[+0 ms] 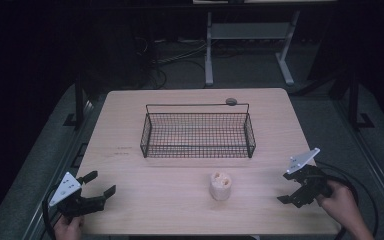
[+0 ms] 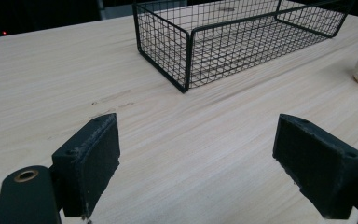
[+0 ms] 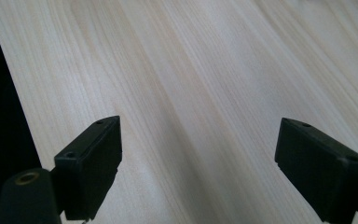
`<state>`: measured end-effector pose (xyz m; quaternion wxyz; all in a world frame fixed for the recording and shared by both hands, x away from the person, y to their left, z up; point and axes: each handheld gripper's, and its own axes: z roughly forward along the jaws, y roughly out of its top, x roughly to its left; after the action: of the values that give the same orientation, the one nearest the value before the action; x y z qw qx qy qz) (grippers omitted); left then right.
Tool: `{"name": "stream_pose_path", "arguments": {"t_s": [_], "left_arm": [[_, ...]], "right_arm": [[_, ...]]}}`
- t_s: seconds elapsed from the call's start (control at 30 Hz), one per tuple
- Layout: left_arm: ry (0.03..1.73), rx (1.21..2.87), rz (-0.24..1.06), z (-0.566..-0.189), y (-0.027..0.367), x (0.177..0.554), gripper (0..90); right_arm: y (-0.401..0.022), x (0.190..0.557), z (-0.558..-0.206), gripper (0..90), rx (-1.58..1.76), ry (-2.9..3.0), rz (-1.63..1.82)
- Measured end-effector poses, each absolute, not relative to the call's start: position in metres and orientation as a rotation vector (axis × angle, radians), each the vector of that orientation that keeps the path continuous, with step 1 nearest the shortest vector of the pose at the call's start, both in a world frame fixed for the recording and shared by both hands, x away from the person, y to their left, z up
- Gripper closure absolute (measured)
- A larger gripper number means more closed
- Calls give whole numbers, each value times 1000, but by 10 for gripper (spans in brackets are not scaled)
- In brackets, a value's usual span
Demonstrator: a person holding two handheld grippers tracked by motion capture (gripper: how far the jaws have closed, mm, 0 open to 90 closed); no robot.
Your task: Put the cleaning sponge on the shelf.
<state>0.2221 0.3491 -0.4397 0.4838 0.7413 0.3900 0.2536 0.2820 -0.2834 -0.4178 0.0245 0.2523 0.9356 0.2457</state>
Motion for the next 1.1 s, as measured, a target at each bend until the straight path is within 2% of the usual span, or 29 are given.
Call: {"name": "stream_pose_path", "arguments": {"t_s": [1.1], "left_arm": [[948,1787,629,-438,352,219,139]], "right_arm": [[-250,289,-401,144,634,2972,686]]}}
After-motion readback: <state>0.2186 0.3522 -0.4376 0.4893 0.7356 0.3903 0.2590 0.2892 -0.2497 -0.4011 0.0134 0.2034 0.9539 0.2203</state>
